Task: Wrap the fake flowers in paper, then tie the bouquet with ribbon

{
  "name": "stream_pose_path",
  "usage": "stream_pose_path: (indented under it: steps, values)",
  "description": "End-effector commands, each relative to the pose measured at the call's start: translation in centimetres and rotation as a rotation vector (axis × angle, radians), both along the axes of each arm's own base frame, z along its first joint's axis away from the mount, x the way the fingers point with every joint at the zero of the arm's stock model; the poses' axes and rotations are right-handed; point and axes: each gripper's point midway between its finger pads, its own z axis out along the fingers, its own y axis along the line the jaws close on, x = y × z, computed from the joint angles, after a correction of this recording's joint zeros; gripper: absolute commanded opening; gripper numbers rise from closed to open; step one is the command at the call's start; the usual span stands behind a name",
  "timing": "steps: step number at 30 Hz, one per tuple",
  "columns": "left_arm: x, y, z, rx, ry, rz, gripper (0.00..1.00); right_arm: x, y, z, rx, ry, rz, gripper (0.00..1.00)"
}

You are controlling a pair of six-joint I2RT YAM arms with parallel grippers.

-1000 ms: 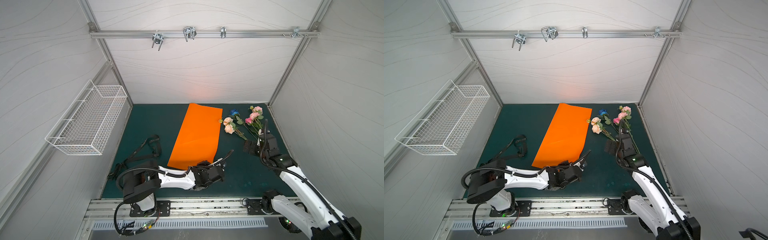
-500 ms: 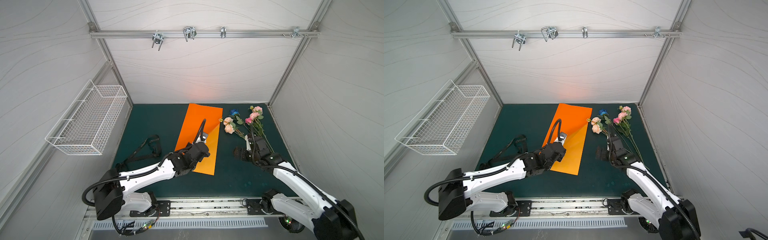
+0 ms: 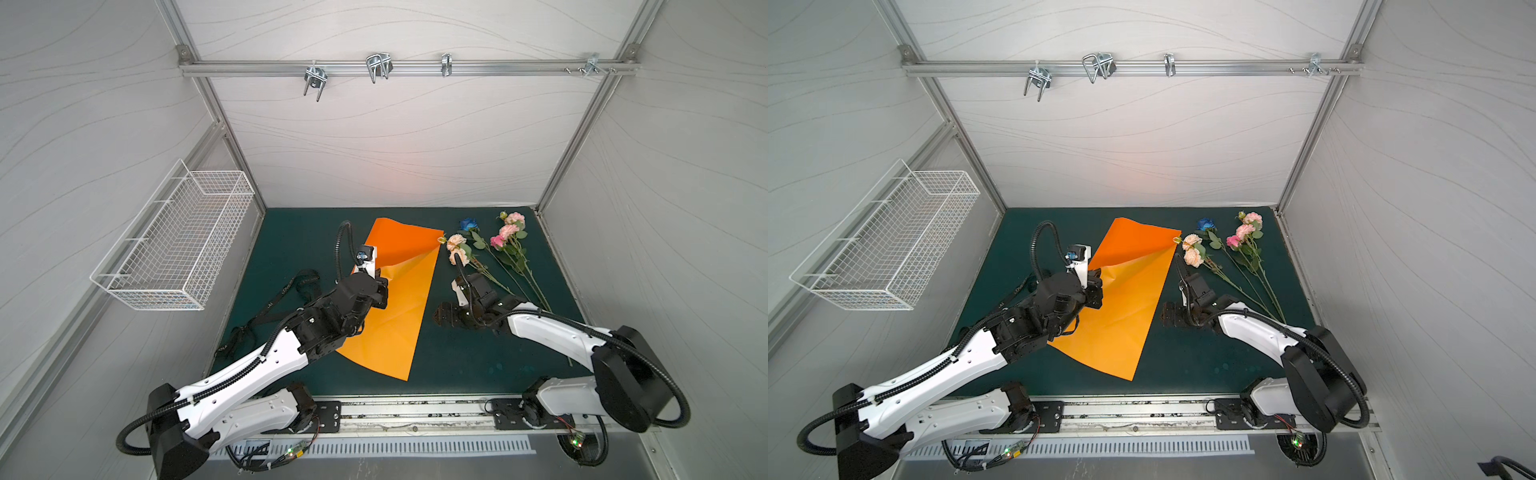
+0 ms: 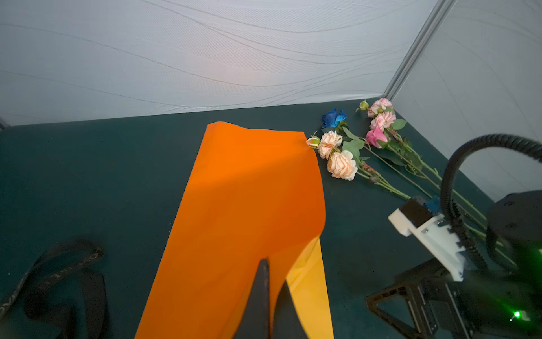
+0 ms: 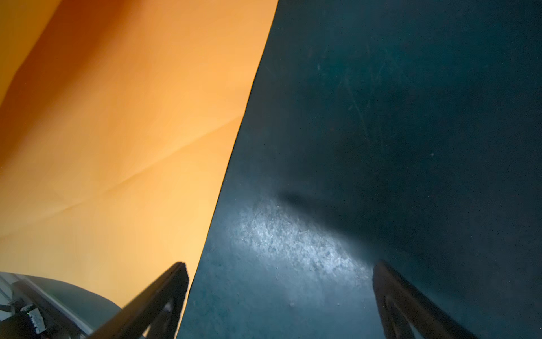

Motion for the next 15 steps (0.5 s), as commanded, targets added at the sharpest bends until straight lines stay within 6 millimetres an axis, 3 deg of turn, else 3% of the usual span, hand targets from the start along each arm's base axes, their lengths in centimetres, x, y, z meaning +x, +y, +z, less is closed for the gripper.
stream_pose_path:
  steps: [1,5,7,11,15]
  values:
    - [0.9,1.3,2.0,-0.155,0.006,0.078,0.0,1.3,0.9,1.4,-0.02,-0.049,0.015,0.99]
    - [2.7,4.7,1.0,-0.297,0.067,0.183,0.0,3.2,1.4,2.5,-0.073,-0.121,0.049,0.98]
    - [3.5,6.1,0.4,-0.37,0.098,0.213,0.0,4.3,2.3,3.1,-0.07,-0.142,0.071,0.89]
    - [4.3,7.5,-0.1,-0.44,0.136,0.237,0.0,6.2,6.1,3.5,-0.046,-0.16,0.162,0.53]
    - [4.4,7.7,0.5,-0.445,0.125,0.238,0.0,7.6,10.1,2.7,-0.022,-0.148,0.237,0.46]
